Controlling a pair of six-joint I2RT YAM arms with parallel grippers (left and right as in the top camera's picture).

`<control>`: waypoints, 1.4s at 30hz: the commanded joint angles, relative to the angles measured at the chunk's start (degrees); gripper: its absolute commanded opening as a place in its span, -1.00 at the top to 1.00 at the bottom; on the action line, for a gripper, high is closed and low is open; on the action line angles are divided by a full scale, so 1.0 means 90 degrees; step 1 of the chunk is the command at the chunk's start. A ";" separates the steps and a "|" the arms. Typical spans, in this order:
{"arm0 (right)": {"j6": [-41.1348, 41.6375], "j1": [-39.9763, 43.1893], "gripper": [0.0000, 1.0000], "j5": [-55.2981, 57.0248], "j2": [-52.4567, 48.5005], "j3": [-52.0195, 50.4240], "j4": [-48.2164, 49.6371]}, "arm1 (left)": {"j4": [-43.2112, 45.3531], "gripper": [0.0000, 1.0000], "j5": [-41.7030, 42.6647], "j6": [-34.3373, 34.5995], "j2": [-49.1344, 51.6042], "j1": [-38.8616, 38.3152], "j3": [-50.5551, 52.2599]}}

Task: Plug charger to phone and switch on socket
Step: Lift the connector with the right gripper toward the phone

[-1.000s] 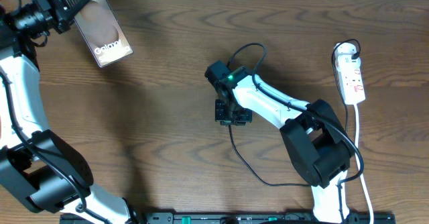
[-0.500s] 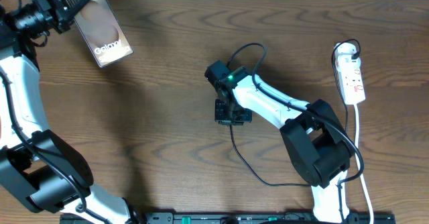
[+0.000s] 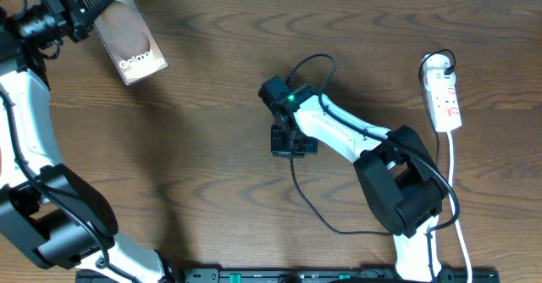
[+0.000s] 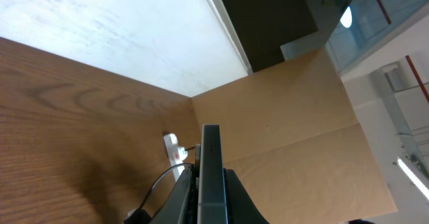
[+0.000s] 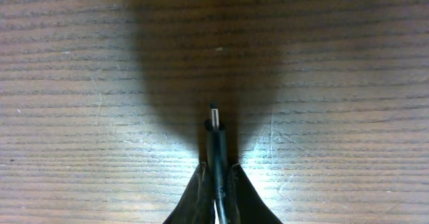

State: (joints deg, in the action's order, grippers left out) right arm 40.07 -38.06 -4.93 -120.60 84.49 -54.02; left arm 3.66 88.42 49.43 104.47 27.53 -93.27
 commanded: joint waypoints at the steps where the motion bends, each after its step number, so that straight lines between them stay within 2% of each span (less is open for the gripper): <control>1: 0.0022 -0.0007 0.95 -0.0012 -0.0138 0.0024 0.0041 | 0.0032 0.85 0.0187 -0.0036 -0.0070 0.0000 -0.0034; 11: 0.0012 -0.0007 0.98 -0.0119 -0.0138 0.0032 0.0114 | 0.0032 0.85 0.0185 -0.0036 -0.0070 -0.0002 -0.0034; 15: -0.0289 0.0044 0.98 -0.0809 -0.0136 0.0129 0.0175 | 0.0032 0.85 0.0187 -0.0036 -0.0070 -0.0002 -0.0032; 19: -0.1110 0.0121 0.98 -0.2042 -0.0126 0.0338 0.0403 | 0.0032 0.85 0.0187 -0.0036 -0.0070 -0.0002 -0.0032; 25: -0.3152 0.0124 0.98 -0.4563 -0.0126 0.0743 0.0651 | 0.0034 0.85 0.0187 -0.0036 -0.0070 -0.0002 -0.0032; 30: -0.4231 0.0124 0.98 -0.6302 -0.0126 0.0857 0.0886 | 0.0032 0.85 0.0185 -0.0034 -0.0070 -0.0039 -0.0032; 36: -0.4799 0.0124 0.98 -0.8167 -0.0126 0.0857 0.1542 | 0.0032 0.85 0.0187 -0.0036 -0.0070 -0.0146 -0.0032; 40: -0.4767 0.0124 0.98 -0.9299 -0.0126 0.0857 0.2416 | 0.0036 0.85 0.0185 -0.0041 -0.0070 -0.0272 -0.0032; 42: -0.4345 0.0124 0.98 -0.9394 -0.0126 0.0857 0.2885 | 0.0036 0.85 0.0185 -0.0063 -0.0070 -0.0325 -0.0032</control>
State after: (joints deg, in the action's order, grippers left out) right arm -0.14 -36.99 -79.33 -121.19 91.13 -30.59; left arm 3.66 88.42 49.41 104.47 25.32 -93.27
